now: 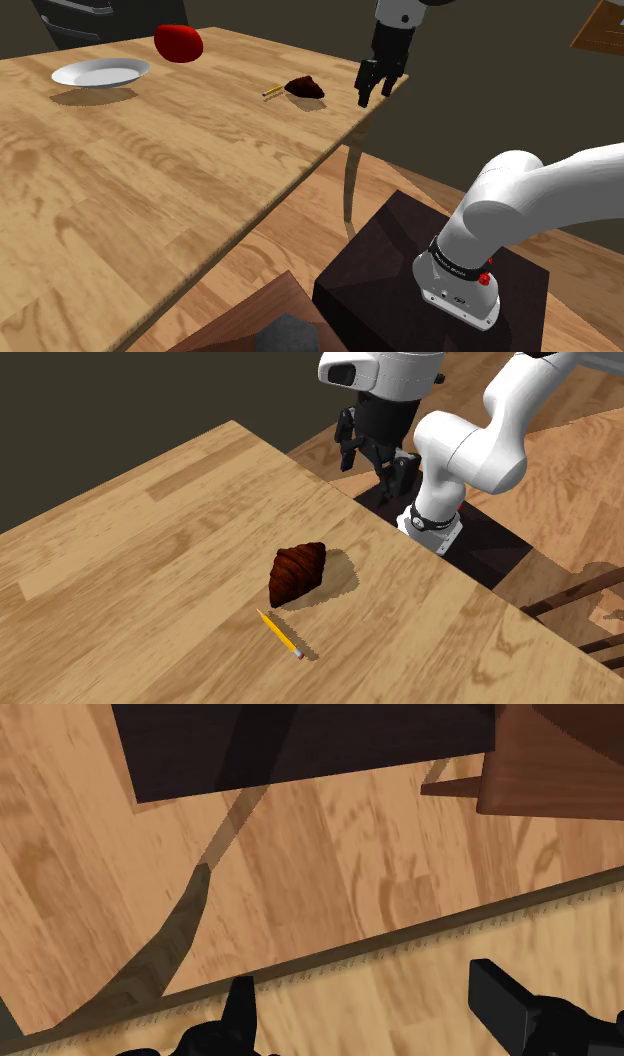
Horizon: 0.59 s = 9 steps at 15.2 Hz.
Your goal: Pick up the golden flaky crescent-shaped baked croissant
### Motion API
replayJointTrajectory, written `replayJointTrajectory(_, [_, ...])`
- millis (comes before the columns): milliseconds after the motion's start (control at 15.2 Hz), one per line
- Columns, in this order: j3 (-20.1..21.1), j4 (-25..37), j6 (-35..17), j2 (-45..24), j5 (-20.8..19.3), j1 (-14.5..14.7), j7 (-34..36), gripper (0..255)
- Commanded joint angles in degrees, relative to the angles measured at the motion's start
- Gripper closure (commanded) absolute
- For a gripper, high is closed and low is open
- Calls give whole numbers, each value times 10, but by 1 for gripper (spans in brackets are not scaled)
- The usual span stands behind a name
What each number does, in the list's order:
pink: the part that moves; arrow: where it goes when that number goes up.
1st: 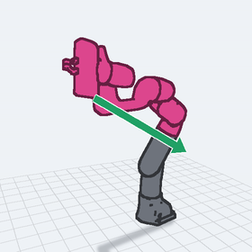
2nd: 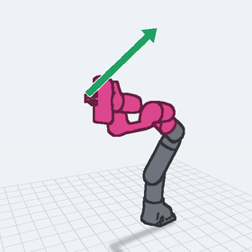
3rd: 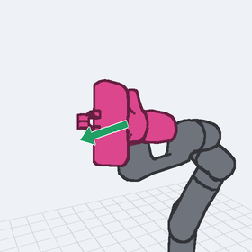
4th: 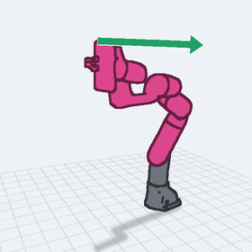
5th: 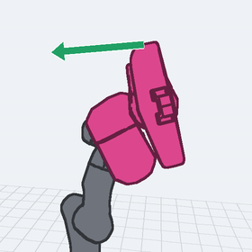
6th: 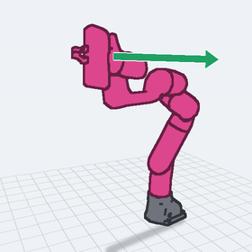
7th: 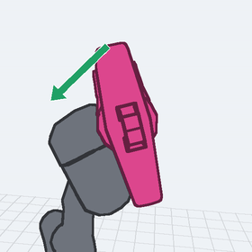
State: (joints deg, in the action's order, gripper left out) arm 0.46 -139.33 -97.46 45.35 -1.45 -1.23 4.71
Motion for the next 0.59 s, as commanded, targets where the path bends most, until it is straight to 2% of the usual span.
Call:
replayJointTrajectory(0, [0, 0, 0, 0, 0, 0, 0, 0])
replayJointTrajectory(528, [75, -32, -253, -34, -23, -6, 86, 0])
